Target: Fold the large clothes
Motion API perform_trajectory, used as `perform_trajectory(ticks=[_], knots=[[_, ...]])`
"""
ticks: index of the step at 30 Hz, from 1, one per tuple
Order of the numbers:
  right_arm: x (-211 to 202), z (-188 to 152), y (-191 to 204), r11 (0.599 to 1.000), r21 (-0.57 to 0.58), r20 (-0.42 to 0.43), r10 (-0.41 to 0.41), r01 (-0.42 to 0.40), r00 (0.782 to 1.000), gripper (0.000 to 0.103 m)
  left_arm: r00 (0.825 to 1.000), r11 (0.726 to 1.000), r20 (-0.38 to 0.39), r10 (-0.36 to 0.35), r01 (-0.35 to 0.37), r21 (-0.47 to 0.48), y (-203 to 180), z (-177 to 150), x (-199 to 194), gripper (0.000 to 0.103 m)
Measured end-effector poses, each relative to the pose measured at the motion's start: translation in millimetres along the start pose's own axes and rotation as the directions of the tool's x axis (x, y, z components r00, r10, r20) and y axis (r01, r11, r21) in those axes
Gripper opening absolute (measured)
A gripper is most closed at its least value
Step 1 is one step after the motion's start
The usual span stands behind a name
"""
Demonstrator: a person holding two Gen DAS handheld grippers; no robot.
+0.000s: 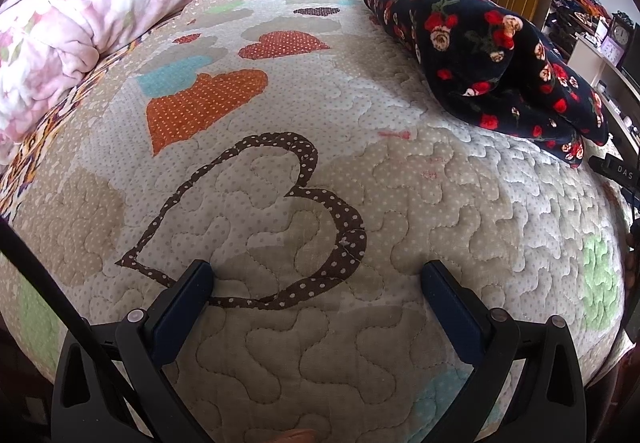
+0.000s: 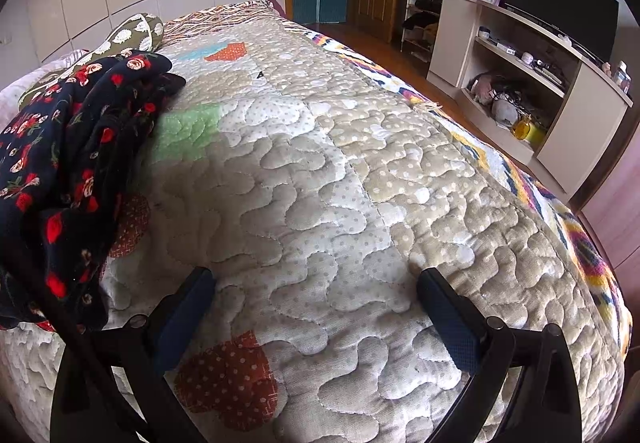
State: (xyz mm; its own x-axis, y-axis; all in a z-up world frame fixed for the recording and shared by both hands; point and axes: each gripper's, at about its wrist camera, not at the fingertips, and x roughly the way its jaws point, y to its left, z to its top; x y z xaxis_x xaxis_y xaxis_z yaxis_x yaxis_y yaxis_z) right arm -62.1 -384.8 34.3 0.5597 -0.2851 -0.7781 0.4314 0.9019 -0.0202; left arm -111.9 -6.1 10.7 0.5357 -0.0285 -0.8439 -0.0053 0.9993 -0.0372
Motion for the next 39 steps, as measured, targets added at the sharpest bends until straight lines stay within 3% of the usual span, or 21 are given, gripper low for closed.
perform_trajectory(ticks=[23,33,39], knots=[[-2,-4,2,1.0,0.0,0.005,0.017,-0.017,1.0,0.103,0.98,0.999,-0.194,-0.044,0.042,-0.015,9,24,18,0.103],[-5,-7,-1,0.999,0.011,0.018,0.037,-0.037,0.999,0.103,0.992,0.999,-0.119,-0.04,0.041,0.003,9,18,16,0.103],[-3,-6,5,1.0,-0.013,0.01,-0.001,0.001,1.0,0.103,0.996,0.999,-0.079,-0.05,0.05,-0.002,9,14,14,0.103]])
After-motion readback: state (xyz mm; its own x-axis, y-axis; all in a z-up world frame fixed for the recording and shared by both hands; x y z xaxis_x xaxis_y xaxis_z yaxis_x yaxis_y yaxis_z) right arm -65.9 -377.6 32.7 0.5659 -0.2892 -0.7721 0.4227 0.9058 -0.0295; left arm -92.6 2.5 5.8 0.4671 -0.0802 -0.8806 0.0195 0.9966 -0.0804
